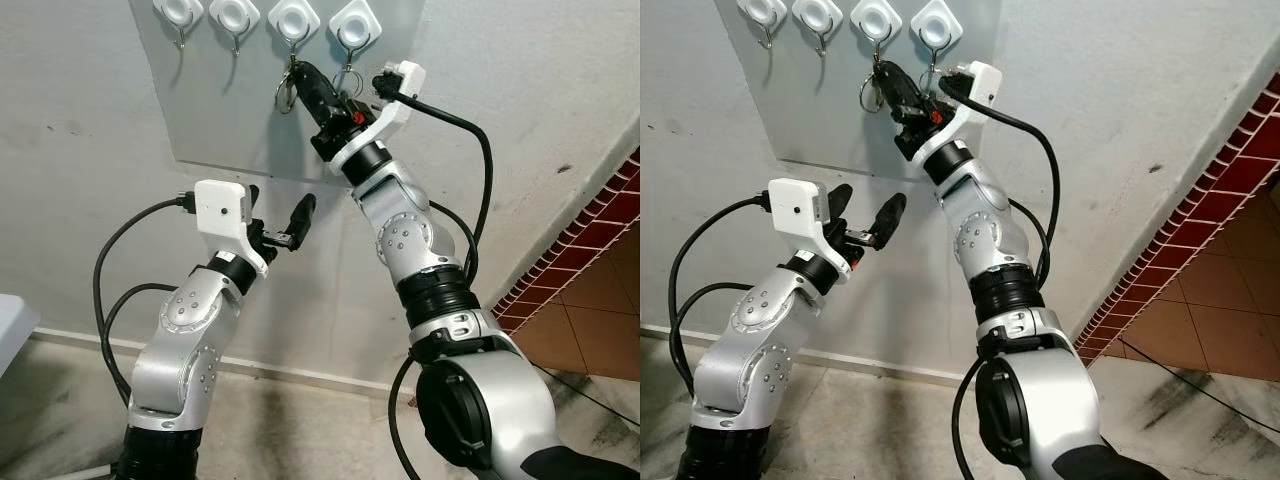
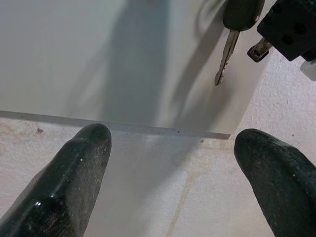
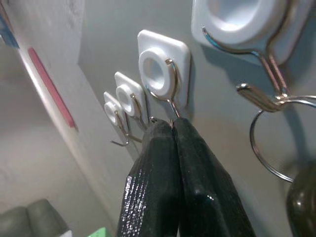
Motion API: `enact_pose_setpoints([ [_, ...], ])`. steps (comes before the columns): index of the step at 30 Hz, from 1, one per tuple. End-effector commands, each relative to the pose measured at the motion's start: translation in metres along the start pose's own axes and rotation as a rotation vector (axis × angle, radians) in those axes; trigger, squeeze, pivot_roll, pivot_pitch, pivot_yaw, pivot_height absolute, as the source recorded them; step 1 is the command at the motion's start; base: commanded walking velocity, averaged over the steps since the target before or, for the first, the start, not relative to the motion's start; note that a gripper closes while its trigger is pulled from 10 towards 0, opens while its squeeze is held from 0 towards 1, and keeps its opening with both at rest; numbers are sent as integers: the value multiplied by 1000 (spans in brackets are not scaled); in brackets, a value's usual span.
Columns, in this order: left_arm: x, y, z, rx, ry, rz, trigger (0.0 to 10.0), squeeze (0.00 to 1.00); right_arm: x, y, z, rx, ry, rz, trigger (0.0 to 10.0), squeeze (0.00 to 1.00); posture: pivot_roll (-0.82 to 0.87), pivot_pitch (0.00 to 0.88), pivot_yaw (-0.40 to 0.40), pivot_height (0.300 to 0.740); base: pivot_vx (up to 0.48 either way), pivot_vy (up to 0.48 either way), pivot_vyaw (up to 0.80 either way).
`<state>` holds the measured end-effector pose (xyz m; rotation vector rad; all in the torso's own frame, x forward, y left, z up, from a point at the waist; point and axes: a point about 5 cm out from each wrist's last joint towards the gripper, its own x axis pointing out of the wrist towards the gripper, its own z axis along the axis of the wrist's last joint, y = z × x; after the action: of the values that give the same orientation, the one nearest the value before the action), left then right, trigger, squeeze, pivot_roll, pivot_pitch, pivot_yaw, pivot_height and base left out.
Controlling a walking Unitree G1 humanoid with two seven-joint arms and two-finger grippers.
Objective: Hang keys on a hook
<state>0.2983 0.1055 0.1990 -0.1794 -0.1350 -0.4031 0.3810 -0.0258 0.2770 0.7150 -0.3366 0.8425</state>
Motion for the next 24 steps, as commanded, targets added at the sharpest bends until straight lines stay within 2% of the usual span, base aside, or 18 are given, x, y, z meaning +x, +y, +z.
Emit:
enact_pose_setpoints([
  [1, -2, -1, 4, -5, -10, 7, 10000, 0, 3, 2, 1, 83, -32, -4, 10000, 0, 31, 89, -46, 740, 0, 0, 0],
  [4, -2, 0, 4, -4, -10, 10, 10000, 0, 1, 3, 0, 103, -45, 13, 10000, 0, 31, 91, -46, 740, 0, 0, 0],
  [6, -2, 0, 3, -5, -9, 13, 10000, 0, -1, 3, 0, 100, -53, 24, 10000, 1000, 31, 91, -46, 740, 0, 0, 0],
  [9, -3, 0, 3, -5, -9, 17, 10000, 0, -5, 3, -3, 62, -54, 36, 10000, 1000, 32, 91, -47, 740, 0, 0, 0],
  [10, -3, 1, 3, -3, -9, 20, 10000, 0, -9, 4, -5, 16, -48, 54, 10000, 1000, 33, 92, -47, 740, 0, 0, 0],
  [11, -3, 1, 3, -3, -9, 20, 10000, 0, -9, 4, -5, 16, -48, 54, 10000, 1000, 33, 92, -47, 740, 0, 0, 0],
  [12, -3, 1, 2, -3, -7, 24, 10000, 0, -15, 5, -10, -34, -32, 74, 10000, 1000, 34, 93, -47, 740, 0, 0, 0],
  [14, -3, 1, 2, -3, -7, 25, 10000, 0, -16, 5, -11, -44, -27, 78, 10000, 1000, 34, 93, -47, 740, 0, 0, 0],
  [16, -4, 3, 1, 7, -3, 36, 10000, 0, -30, 2, -23, -153, 46, 94, 10000, 1000, 35, 93, -46, 740, 0, 0, 0],
  [19, -4, 4, 0, 6, 1, 46, 10000, 0, -36, -2, -26, -147, 57, 78, 10000, 1000, 32, 95, -46, 740, 0, 0, 0],
  [24, -4, 10, -9, 28, 27, 98, 10000, 0, -59, -14, -31, -189, 77, 1, 10000, 1000, 35, 92, -44, 740, 0, 0, 0],
])
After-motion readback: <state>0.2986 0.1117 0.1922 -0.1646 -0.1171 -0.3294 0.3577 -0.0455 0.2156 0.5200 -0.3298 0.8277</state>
